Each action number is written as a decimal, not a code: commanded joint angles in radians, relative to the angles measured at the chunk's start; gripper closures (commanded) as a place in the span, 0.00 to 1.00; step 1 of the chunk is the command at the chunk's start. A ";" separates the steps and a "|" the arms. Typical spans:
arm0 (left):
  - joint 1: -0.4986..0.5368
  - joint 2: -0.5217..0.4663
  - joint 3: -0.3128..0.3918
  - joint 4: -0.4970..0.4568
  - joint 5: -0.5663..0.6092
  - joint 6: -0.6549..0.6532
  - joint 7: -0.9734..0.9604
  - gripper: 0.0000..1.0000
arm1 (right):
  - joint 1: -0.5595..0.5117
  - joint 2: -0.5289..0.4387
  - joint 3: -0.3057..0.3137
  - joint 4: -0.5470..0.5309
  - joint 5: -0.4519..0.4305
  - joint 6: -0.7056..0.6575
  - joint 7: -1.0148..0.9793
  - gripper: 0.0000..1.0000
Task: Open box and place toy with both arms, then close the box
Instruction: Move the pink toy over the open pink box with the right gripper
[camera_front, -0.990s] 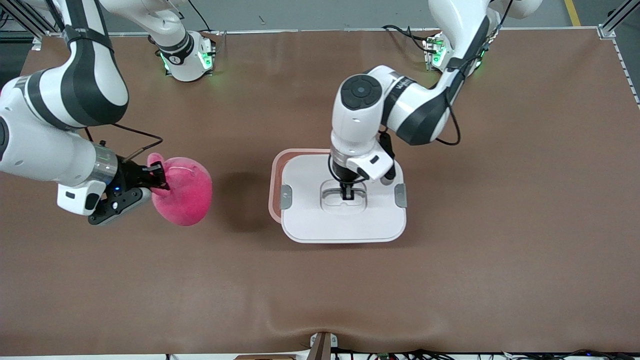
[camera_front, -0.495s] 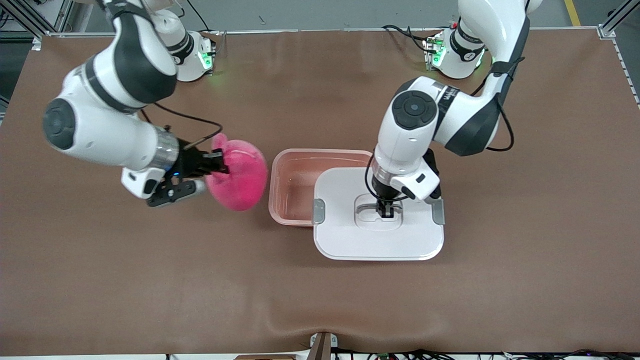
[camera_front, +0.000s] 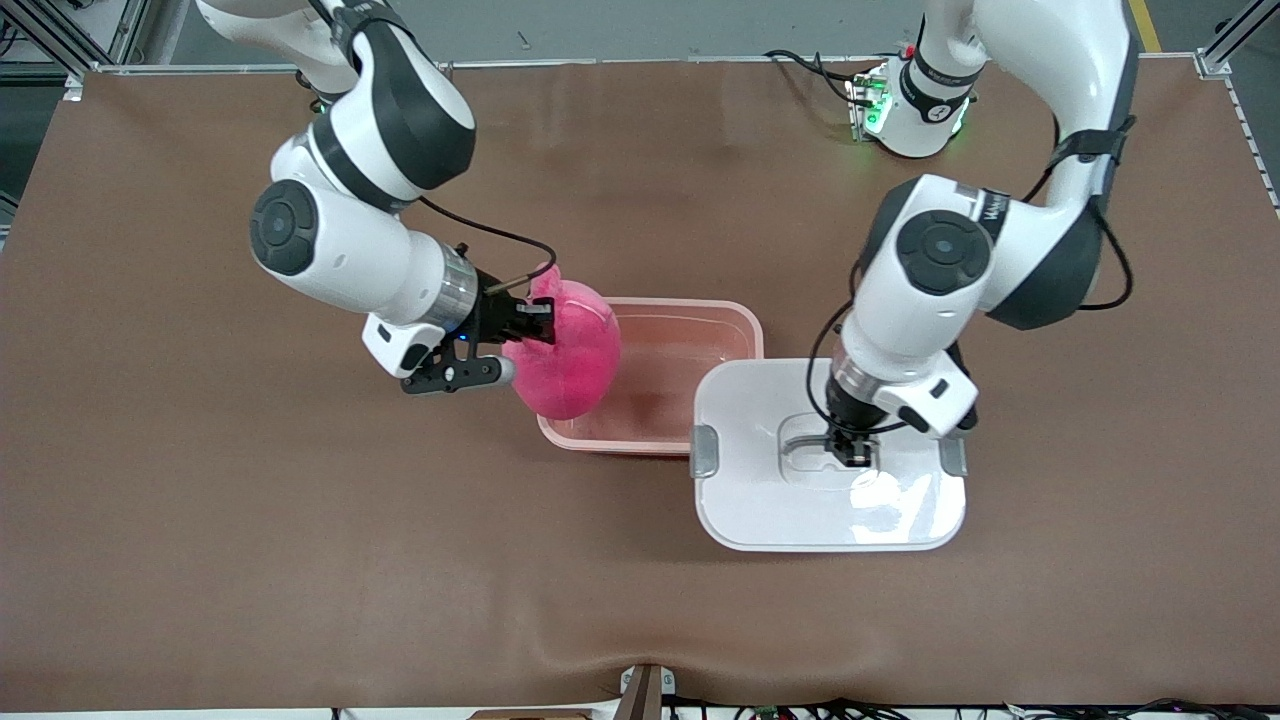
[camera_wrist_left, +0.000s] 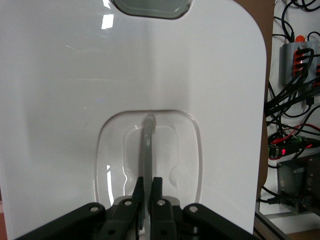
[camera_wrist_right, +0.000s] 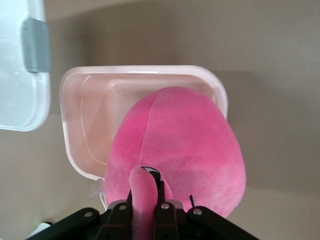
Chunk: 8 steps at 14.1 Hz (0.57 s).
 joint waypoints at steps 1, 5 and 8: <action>0.027 -0.040 -0.015 -0.053 0.020 0.026 0.015 1.00 | 0.017 0.030 -0.011 0.035 0.070 -0.007 0.029 1.00; 0.084 -0.060 -0.017 -0.102 0.010 0.055 0.119 1.00 | 0.025 0.046 -0.011 0.035 0.086 0.004 0.029 1.00; 0.087 -0.080 -0.015 -0.153 0.006 0.104 0.123 1.00 | 0.042 0.050 -0.011 0.033 0.084 0.038 0.029 1.00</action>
